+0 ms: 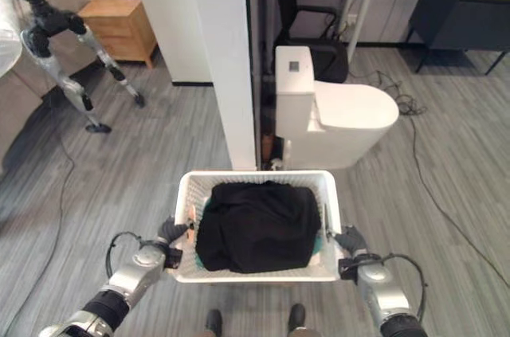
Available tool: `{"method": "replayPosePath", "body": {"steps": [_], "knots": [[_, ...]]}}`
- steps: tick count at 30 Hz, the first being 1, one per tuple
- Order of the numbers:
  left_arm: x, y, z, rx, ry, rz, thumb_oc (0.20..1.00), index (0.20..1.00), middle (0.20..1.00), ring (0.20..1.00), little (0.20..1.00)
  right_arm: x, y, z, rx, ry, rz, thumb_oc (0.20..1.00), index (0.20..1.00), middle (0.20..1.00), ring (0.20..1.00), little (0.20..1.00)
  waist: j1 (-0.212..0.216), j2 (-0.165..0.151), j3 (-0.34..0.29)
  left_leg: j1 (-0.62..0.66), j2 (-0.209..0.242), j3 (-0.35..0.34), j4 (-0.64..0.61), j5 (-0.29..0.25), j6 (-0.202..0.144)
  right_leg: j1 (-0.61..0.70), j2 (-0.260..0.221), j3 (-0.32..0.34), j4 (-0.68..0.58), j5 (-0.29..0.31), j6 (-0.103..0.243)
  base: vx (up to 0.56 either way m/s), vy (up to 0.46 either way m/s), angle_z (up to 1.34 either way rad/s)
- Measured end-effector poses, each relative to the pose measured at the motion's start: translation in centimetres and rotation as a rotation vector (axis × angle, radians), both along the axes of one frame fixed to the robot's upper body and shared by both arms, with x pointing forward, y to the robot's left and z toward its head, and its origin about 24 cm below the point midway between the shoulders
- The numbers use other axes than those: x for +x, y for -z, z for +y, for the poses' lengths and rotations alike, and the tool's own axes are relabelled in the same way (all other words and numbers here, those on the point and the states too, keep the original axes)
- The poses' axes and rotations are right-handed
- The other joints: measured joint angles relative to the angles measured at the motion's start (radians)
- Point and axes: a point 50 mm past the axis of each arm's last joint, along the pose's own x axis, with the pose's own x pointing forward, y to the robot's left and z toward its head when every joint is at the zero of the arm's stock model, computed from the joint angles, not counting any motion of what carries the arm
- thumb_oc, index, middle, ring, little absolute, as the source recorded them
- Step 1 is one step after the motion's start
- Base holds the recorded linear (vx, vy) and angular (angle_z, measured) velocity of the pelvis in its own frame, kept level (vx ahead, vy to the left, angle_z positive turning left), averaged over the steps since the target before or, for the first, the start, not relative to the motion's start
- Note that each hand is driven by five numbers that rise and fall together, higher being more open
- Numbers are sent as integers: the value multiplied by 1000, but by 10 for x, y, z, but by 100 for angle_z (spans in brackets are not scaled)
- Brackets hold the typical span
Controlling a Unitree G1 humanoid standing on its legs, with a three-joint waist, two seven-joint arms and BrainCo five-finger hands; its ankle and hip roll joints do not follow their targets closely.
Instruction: Grab the laundry basket,head to the washer,open it,put in the laundry and shut it.
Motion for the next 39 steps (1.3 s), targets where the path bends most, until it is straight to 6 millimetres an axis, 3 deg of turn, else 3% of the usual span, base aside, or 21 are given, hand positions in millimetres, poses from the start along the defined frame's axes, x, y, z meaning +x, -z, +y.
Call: {"method": "replayPosePath", "body": {"steps": [1, 4, 9, 11, 12, 13, 17, 19, 20, 21, 22, 24, 26, 30, 32, 33, 34, 35, 37, 39], "knots": [[-2, 2, 1, 3, -3, 8, 200, 200, 200, 200, 200, 5, 0, 0, 1, -4, 5, 200, 200, 200, 200, 200, 18, -9, 6, 2, -54, -103, 32, -45, 23, -19, -15, 51, 0, 18, 0, -55, 171, -77], [-3, 4, 2, 13, 7, 20, 200, 200, 200, 200, 200, 4, 4, 1, 9, 2, 19, 200, 200, 200, 200, 200, -4, -31, 27, -16, -103, -80, 70, -58, 44, -37, -53, 85, 2, 43, 20, -78, 221, -39], [-2, 4, 7, 41, 30, 25, 200, 200, 200, 200, 200, 0, 11, 6, 36, 19, 45, 200, 200, 200, 200, 200, -14, -68, 51, -80, -187, 21, 194, -118, 135, -115, -124, 201, 39, 62, 26, -39, 300, -52], [-2, 3, 10, 73, 45, 23, 200, 200, 200, 200, 200, -4, 15, 9, 49, 21, 58, 200, 200, 200, 200, 200, -33, -69, 55, -105, -218, 73, 267, -153, 177, -135, -155, 242, 54, -3, 22, -58, 256, -57], [0, 1, 11, 76, 49, 16, 200, 200, 200, 200, 200, -6, 16, 10, 51, 20, 62, 200, 200, 200, 200, 200, -32, -66, 55, -118, -214, 94, 281, -157, 188, -144, -166, 241, 60, -54, 42, -58, 249, -49], [2, 0, 12, 82, 50, 11, 200, 200, 200, 200, 200, -6, 17, 11, 59, 19, 62, 200, 200, 200, 200, 200, -26, -62, 57, -127, -207, 130, 283, -156, 210, -167, -173, 238, 86, -90, 51, -76, 201, -73], [3, -2, 16, 74, 44, 9, 200, 200, 200, 200, 200, -5, 17, 18, 79, 7, 62, 200, 200, 200, 200, 200, -1, -33, 76, -115, -205, 237, 230, -118, 252, -219, -206, 187, 182, -62, 106, -150, 163, -74], [2, -2, 20, 71, 30, 10, 200, 200, 200, 200, 200, -3, 17, 20, 85, 2, 61, 200, 200, 200, 200, 200, 31, -13, 88, -106, -188, 288, 211, -110, 267, -205, -241, 16, 214, -63, 112, -142, 143, -84], [2, -3, 19, 67, 30, 7, 200, 200, 200, 200, 200, -2, 16, 19, 81, -1, 60, 200, 200, 200, 200, 200, 49, 5, 99, -101, -177, 309, 194, -103, 281, -200, -245, -43, 291, -81, 128, -77, 68, -64], [4, -4, 18, 67, 34, 3, 200, 200, 200, 200, 200, -3, 16, 18, 78, 1, 64, 200, 200, 200, 200, 200, 44, 27, 110, -91, -170, 303, 165, -84, 272, -189, -238, -23, 401, -114, 132, -105, 58, -54], [3, -4, 22, 92, 38, 2, 200, 200, 200, 200, 200, -1, 15, 20, 86, -10, 64, 200, 200, 200, 200, 200, 53, 24, 110, -78, -167, 322, 105, -45, 275, -132, -210, -23, 452, -147, 153, -168, 41, -37], [1, -4, 25, 85, 20, 3, 200, 200, 200, 200, 200, 2, 14, 21, 88, -18, 58, 200, 200, 200, 200, 200, 91, 18, 108, -65, -158, 368, 58, -20, 269, -93, -201, -68, 485, -172, 157, -122, -6, -75], [-4, -2, 31, 83, -1, 9, 200, 200, 200, 200, 200, 7, 12, 26, 88, -43, 51, 200, 200, 200, 200, 200, 143, 3, 102, -63, -140, 430, 27, -14, 247, -22, -184, -122, 451, -190, 152, -95, -21, -110], [-9, 0, 37, 78, -26, 16, 200, 200, 200, 200, 200, 9, 15, 33, 94, -60, 66, 200, 200, 200, 200, 200, 173, -37, 87, -66, -95, 563, 23, 3, 221, 78, -162, -242, 330, -224, 125, -112, -64, -104], [-10, -1, 40, 84, -31, 15, 200, 200, 200, 200, 200, 9, 15, 35, 95, -63, 69, 200, 200, 200, 200, 200, 161, -68, 72, -78, -83, 580, 27, 21, 180, 83, -145, -265, 237, -241, 86, -53, -149, -66], [-13, 0, 43, 72, -51, 15, 200, 200, 200, 200, 200, 10, 15, 37, 95, -69, 69, 200, 200, 200, 200, 200, 166, -77, 70, -80, -62, 615, 41, 25, 109, 71, -151, -300, 228, -244, 52, -20, -111, -108], [-19, 3, 47, 69, -70, 27, 200, 200, 200, 200, 200, 11, 15, 40, 88, -91, 68, 200, 200, 200, 200, 200, 184, -84, 69, -83, -41, 607, 64, 8, 48, 70, -152, -313, 219, -225, 60, -32, -145, -117], [-22, 6, 48, 68, -71, 37, 200, 200, 200, 200, 200, 10, 16, 41, 82, -99, 72, 200, 200, 200, 200, 200, 185, -84, 66, -79, -36, 596, 61, 5, 54, 75, -149, -310, 209, -201, 77, -42, -87, -92], [-25, 9, 43, 56, -66, 49, 200, 200, 200, 200, 200, 2, 21, 37, 71, -92, 97, 200, 200, 200, 200, 200, 147, -79, 60, -78, -28, 527, 58, 15, 48, 82, -107, -301, 179, -182, 50, -67, -140, -36], [-31, 14, 44, 56, -69, 67, 200, 200, 200, 200, 200, 2, 21, 37, 69, -95, 94, 200, 200, 200, 200, 200, 136, -64, 51, -76, -7, 551, 52, 24, 45, 73, -82, -268, 152, -170, 37, -38, -122, -51]]}}
